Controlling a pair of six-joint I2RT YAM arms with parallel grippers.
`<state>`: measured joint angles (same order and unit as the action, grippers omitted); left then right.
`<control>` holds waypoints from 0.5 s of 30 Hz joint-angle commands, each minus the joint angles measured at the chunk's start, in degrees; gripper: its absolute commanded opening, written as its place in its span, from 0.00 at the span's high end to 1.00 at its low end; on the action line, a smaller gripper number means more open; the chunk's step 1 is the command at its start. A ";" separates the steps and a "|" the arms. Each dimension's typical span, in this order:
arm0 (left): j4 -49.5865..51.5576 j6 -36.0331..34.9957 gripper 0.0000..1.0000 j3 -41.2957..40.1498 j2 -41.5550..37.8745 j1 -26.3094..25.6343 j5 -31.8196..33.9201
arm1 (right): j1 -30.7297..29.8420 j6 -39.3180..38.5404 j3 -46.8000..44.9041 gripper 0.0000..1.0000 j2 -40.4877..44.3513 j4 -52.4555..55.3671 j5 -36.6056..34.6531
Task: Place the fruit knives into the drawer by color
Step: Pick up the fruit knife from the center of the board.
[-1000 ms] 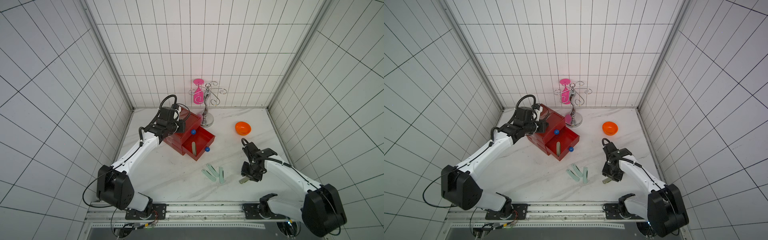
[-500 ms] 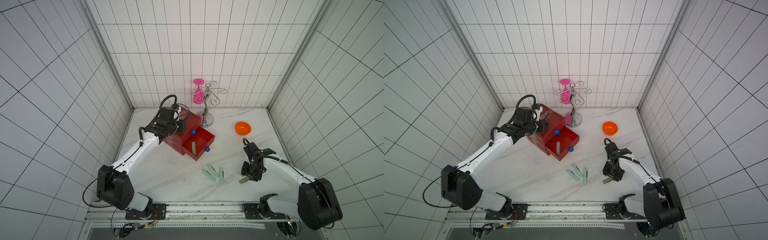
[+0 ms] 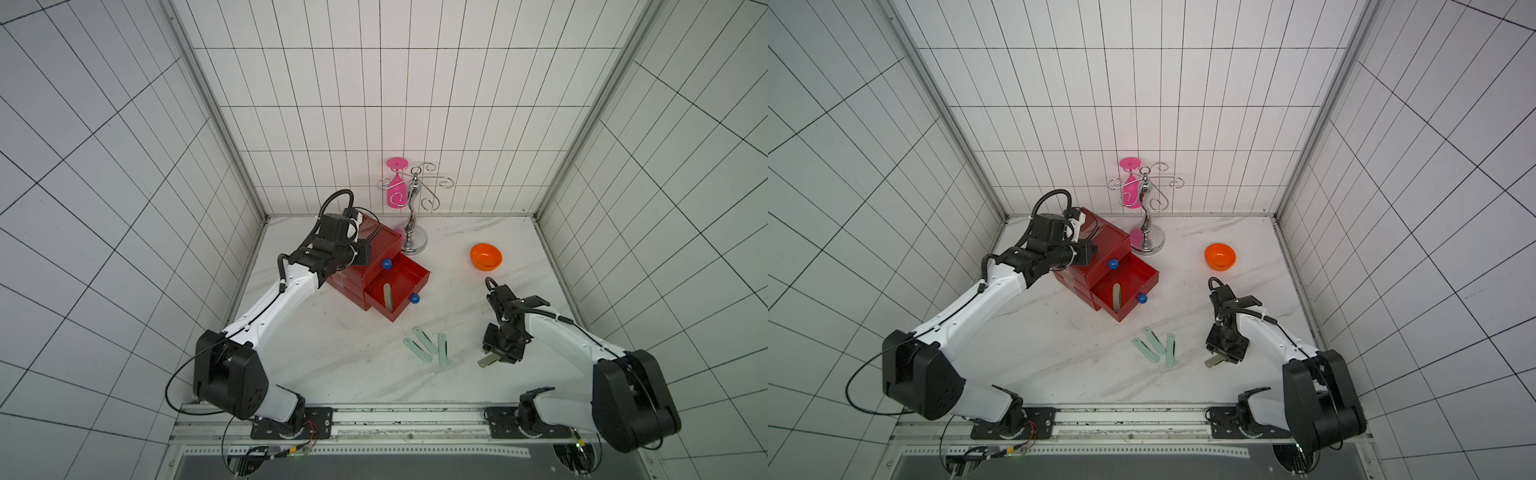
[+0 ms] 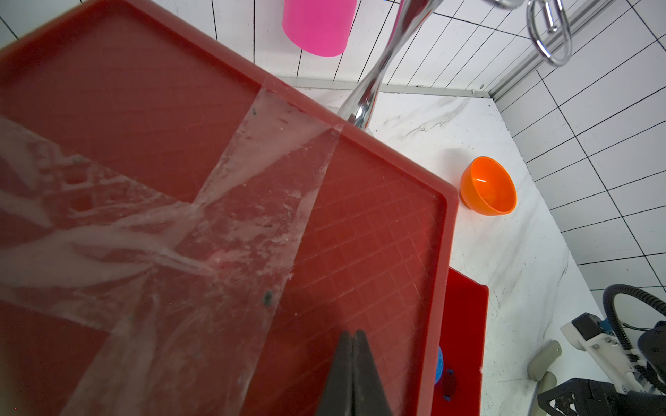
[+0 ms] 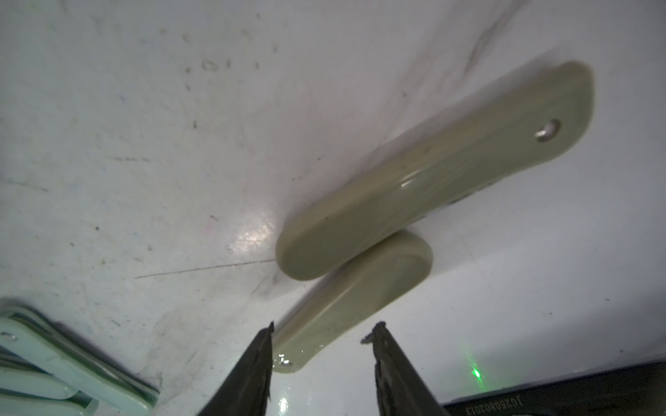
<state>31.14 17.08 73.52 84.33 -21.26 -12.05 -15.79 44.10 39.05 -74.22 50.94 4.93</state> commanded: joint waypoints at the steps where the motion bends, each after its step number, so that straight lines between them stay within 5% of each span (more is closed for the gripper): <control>1: 11.40 0.04 1.00 -2.36 2.85 0.34 1.27 | 0.41 1.47 -1.10 0.53 -0.93 1.23 -1.15; 15: 11.36 0.00 1.00 -2.32 2.85 0.60 1.07 | 0.50 0.72 -0.30 0.59 -5.67 -1.62 -0.19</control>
<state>31.14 17.08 73.52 84.33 -21.15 -12.16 -15.75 44.10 39.05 -78.78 49.56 4.93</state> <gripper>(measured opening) 0.049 0.416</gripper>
